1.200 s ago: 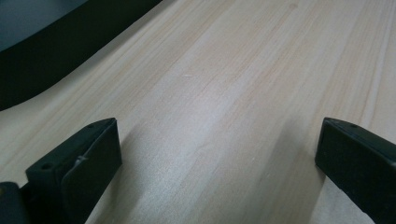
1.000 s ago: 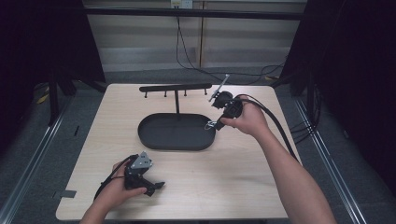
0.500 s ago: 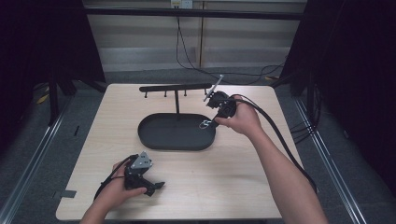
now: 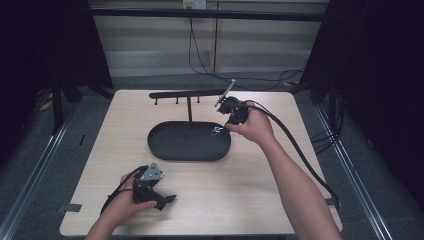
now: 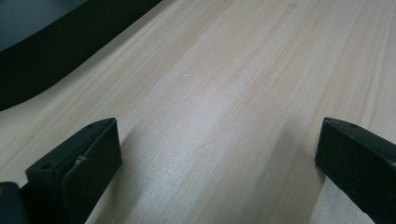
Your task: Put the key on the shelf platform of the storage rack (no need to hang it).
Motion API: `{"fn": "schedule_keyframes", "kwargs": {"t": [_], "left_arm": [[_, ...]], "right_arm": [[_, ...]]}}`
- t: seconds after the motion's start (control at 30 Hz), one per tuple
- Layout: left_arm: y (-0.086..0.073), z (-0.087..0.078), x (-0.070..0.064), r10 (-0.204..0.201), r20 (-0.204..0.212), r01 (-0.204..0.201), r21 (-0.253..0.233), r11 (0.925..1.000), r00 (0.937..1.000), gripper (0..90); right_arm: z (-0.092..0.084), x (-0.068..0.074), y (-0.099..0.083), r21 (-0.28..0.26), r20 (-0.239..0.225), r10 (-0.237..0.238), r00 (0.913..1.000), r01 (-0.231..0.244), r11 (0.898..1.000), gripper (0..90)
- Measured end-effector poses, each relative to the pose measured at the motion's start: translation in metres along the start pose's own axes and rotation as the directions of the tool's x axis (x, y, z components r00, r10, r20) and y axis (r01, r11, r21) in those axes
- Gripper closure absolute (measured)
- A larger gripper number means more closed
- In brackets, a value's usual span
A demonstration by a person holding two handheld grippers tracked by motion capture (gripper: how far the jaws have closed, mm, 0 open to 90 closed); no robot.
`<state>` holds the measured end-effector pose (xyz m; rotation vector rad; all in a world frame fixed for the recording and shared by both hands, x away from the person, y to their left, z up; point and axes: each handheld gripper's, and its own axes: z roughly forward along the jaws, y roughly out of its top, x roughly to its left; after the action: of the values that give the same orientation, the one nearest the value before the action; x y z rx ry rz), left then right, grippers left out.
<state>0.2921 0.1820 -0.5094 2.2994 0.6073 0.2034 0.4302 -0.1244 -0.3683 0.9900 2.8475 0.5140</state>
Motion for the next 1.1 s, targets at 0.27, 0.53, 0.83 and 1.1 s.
{"fn": "schedule_keyframes", "kwargs": {"t": [0.27,0.53,0.83,1.1], "left_arm": [[0.000,0.000,0.000,0.000,0.000,0.000,0.000,1.0000,1.0000,0.1],[0.000,0.000,0.000,0.000,0.001,0.000,0.000,1.0000,1.0000,0.1],[0.000,0.000,0.000,0.001,0.000,-0.001,0.000,1.0000,1.0000,0.1],[0.000,0.000,0.000,0.001,0.000,-0.001,0.000,1.0000,1.0000,0.1]], "right_arm": [[0.006,-0.001,0.002,0.013,-0.003,0.001,1.0000,-0.001,1.000,69.0],[0.010,0.000,0.009,0.033,0.006,-0.006,1.0000,0.006,0.999,69.0],[0.016,0.003,0.018,0.048,0.014,-0.017,0.9997,0.017,0.999,69.0],[0.022,0.002,0.020,0.054,0.015,-0.012,0.9998,0.012,0.998,69.0]]}}
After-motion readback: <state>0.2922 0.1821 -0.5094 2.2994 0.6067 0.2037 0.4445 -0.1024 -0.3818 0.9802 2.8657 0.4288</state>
